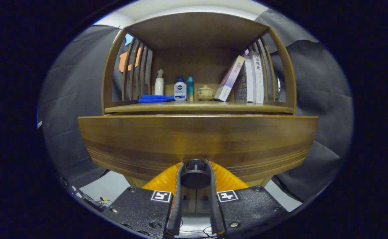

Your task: Pull open the drawer, take out the items inside it, and place them on the countertop above the cabinet.

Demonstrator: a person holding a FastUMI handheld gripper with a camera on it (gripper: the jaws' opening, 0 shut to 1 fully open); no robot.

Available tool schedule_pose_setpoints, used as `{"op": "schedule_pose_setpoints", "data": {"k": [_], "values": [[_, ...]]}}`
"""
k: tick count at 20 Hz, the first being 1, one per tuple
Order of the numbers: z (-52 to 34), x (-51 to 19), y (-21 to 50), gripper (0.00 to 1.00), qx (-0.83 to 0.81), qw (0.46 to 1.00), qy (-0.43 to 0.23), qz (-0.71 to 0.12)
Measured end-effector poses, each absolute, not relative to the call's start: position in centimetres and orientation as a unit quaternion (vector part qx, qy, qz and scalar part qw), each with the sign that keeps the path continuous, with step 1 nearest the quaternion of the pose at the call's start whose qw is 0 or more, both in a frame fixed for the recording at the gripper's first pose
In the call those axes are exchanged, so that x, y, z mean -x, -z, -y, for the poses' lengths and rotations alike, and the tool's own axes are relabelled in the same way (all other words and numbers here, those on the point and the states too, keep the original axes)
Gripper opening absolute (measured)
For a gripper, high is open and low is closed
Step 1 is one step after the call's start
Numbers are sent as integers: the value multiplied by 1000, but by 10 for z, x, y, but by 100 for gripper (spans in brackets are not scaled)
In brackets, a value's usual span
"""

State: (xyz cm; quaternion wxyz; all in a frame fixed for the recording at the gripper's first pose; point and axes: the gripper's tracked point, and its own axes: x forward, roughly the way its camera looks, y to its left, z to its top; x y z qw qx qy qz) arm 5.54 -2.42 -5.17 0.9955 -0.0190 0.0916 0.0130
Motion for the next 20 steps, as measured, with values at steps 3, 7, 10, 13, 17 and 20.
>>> {"op": "schedule_pose_setpoints", "data": {"k": [3,7,10,13,17,20], "values": [[25,-41,53,37,23,995,-11,-93],[26,-22,57,37,18,995,-11,-99],[26,-7,65,37,20,994,-14,-107],[24,2,70,37,23,994,-16,-108],[22,18,74,37,14,993,-24,-116],[21,28,77,37,16,992,-26,-119]]}}
